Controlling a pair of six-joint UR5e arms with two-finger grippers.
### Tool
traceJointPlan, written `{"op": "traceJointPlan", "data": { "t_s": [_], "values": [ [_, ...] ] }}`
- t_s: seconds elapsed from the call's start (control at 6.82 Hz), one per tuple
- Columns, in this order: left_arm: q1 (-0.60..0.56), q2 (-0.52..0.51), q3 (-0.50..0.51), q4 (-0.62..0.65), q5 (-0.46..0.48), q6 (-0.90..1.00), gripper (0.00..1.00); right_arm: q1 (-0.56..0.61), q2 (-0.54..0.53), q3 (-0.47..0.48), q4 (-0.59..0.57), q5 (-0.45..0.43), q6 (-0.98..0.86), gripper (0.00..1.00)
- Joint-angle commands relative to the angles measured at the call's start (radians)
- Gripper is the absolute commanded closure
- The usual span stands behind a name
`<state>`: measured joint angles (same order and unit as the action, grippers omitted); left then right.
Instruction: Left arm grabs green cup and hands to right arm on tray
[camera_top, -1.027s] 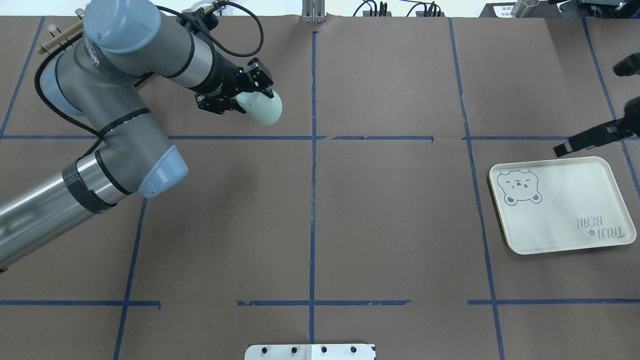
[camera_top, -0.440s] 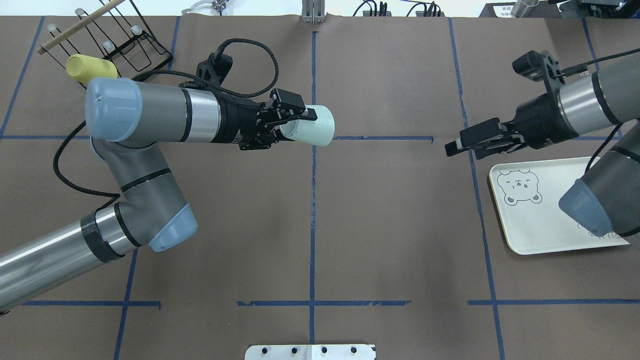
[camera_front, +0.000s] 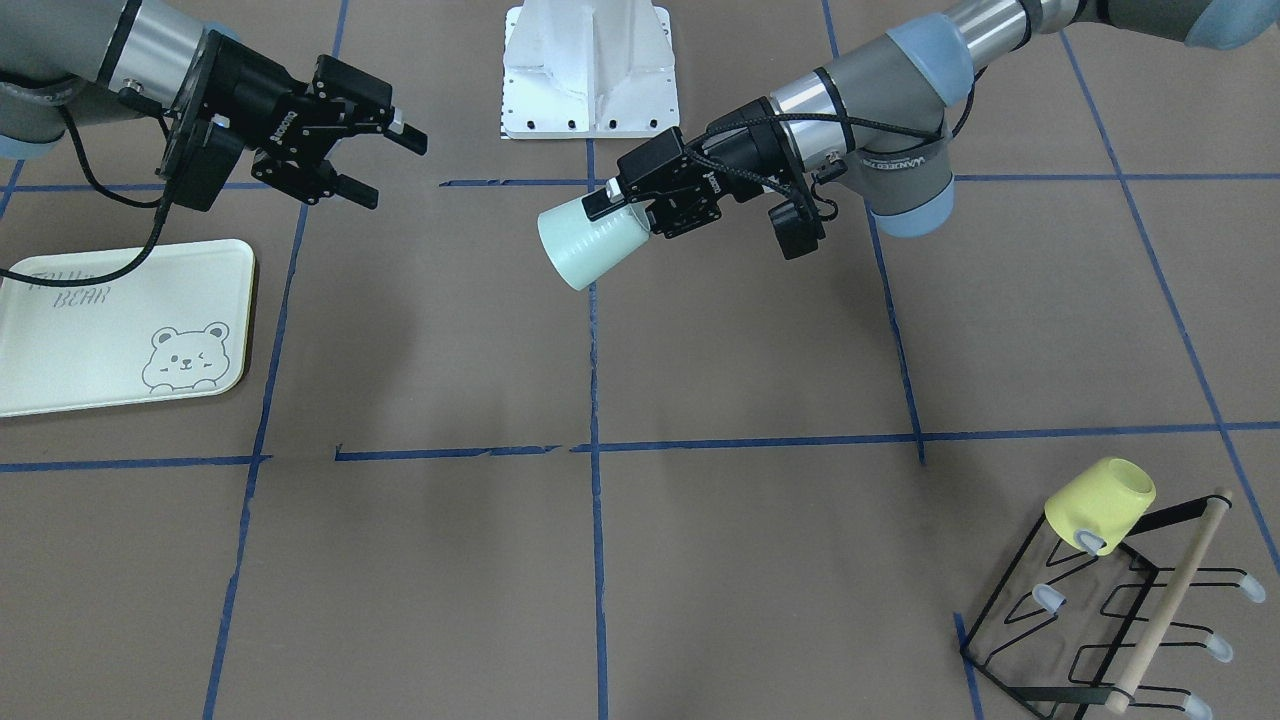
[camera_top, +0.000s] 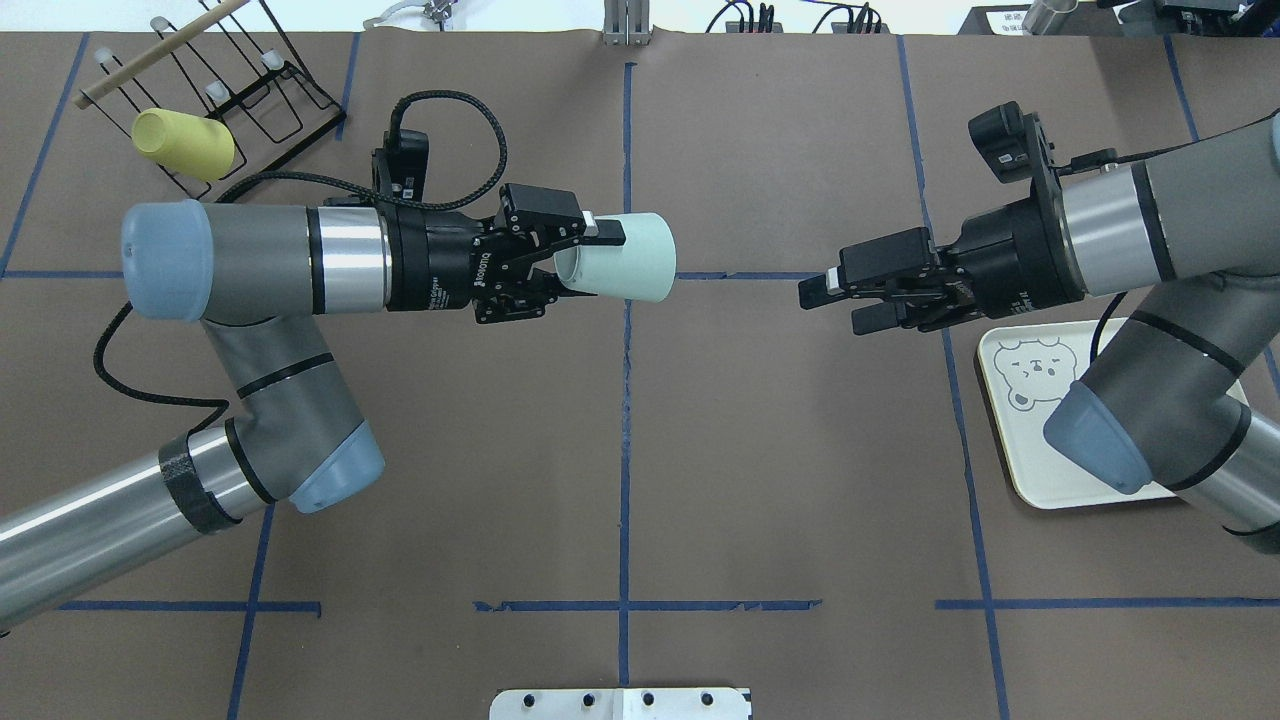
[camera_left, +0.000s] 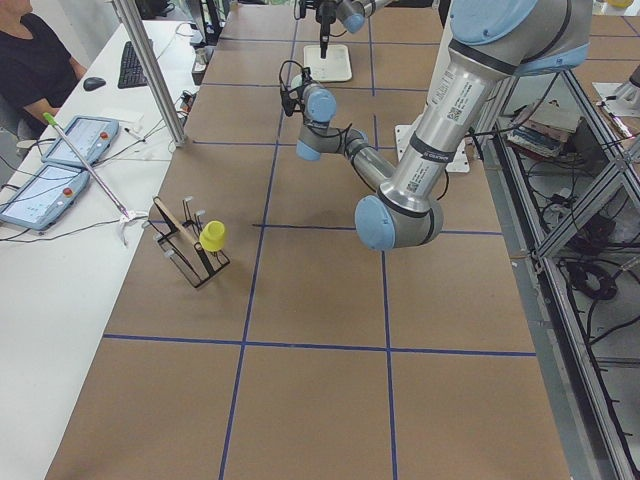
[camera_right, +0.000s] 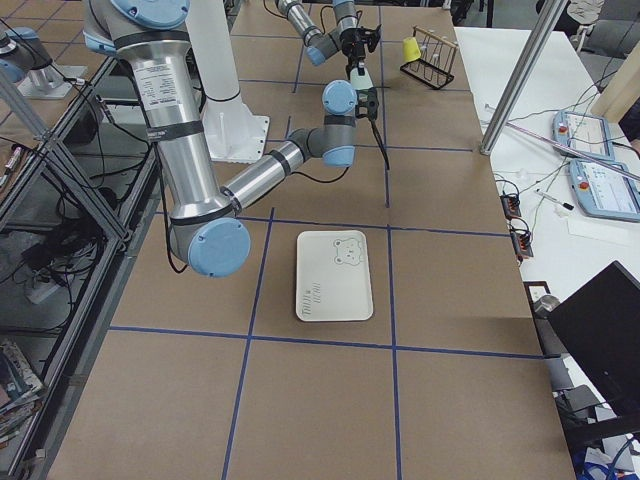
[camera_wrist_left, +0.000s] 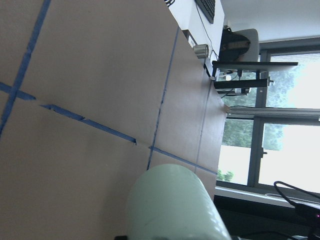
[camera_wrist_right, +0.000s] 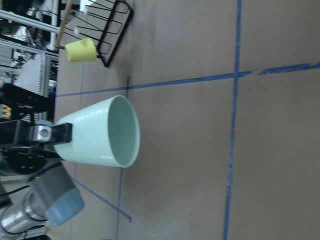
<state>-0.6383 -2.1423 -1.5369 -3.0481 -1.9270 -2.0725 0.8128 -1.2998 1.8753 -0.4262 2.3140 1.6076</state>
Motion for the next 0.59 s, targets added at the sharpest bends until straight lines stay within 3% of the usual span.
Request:
{"op": "traceJointPlan", "data": {
  "t_s": [0.0,0.15,0.44],
  "values": [
    [0.041,0.001,0.007,-0.166,0.002,-0.188,0.96,-0.135,0.004,-0.036,0.359,-0.219,0.231,0.0],
    [0.063,0.027,0.033,-0.313,0.031,-0.233,0.96,-0.223,0.01,-0.042,0.442,-0.332,0.251,0.0],
    [0.097,0.03,0.05,-0.444,0.033,-0.251,0.96,-0.238,0.062,-0.042,0.454,-0.357,0.279,0.0]
  ]
}}
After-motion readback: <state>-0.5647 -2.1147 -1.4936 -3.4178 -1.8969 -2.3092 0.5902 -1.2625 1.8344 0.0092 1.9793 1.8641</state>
